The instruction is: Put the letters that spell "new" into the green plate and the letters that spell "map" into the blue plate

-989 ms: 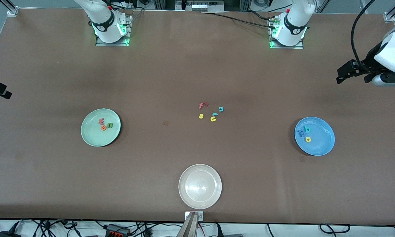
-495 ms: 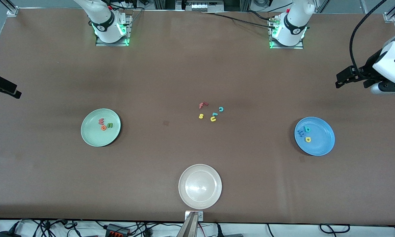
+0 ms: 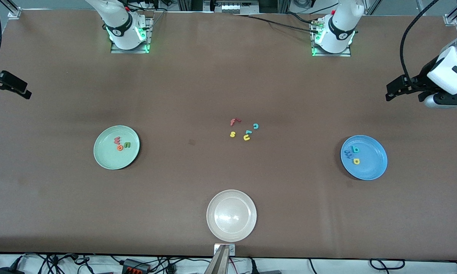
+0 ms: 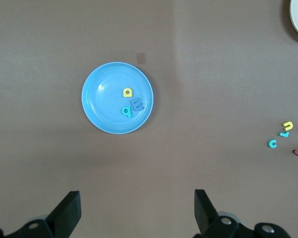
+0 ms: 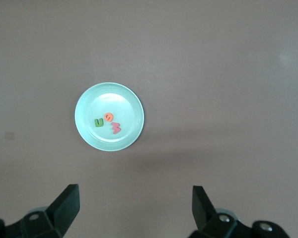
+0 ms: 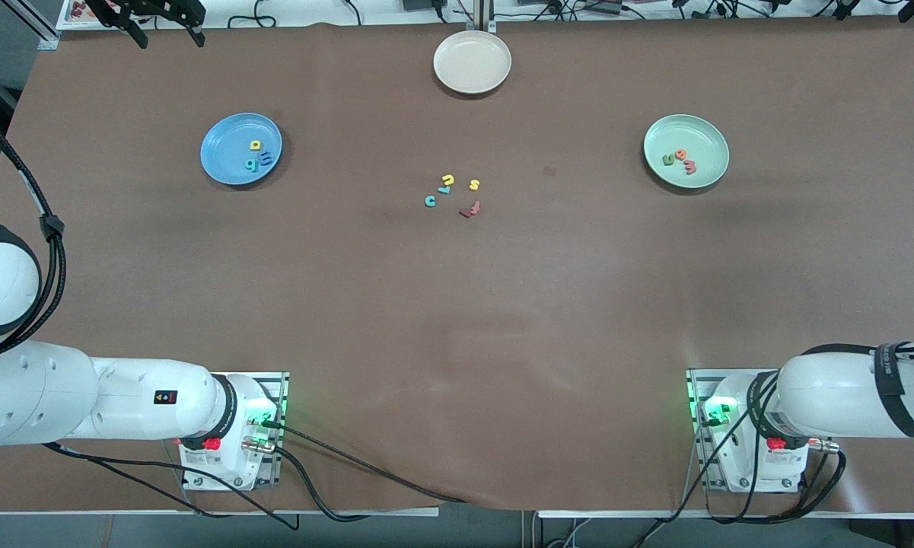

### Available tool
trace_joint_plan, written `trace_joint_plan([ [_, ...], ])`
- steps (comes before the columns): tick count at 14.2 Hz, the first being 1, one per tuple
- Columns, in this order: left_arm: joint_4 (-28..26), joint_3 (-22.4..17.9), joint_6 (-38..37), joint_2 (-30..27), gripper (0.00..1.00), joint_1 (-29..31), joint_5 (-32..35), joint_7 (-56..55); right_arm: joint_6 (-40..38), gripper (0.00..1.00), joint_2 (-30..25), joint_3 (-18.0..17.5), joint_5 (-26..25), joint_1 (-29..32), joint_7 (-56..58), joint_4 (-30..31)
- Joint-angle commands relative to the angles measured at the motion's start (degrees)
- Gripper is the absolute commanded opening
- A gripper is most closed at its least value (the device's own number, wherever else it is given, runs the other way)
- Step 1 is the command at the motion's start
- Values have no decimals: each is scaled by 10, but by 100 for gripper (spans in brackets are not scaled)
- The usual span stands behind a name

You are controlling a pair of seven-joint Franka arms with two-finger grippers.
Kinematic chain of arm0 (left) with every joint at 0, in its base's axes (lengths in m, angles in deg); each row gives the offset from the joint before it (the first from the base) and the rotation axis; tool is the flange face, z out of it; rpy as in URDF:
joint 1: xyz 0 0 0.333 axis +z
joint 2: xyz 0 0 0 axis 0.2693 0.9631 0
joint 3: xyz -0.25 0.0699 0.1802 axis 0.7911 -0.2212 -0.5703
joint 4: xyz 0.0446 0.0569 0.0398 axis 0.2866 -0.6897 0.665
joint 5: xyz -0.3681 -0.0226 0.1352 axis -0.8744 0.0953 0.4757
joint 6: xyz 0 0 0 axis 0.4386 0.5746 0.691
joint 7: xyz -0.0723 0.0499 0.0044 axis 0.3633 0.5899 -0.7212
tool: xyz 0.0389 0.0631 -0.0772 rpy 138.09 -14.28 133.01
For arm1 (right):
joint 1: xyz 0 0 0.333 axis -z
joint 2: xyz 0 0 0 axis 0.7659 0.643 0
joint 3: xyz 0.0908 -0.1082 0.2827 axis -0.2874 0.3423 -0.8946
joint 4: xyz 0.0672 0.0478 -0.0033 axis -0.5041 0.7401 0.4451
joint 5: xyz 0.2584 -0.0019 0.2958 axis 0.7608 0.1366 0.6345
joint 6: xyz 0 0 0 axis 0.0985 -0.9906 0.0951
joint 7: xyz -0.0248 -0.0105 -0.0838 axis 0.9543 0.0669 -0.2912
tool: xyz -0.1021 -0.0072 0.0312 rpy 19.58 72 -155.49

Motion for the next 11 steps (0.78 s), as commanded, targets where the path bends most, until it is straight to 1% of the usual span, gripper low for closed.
trace_joint_plan([
  [1,15,1,-13,4,100,-1,-4,9,10,100,-38,-7,-12,5,7,45],
  [3,15,1,-13,5,100,0,-3,9,8,100,-47,-7,-12,6,7,58],
  [6,16,1,-13,5,100,-1,-3,9,5,100,-47,-7,-12,6,31,59],
  [11,16,1,-14,5,100,-1,-3,9,-1,100,-49,-3,-12,8,32,59],
])
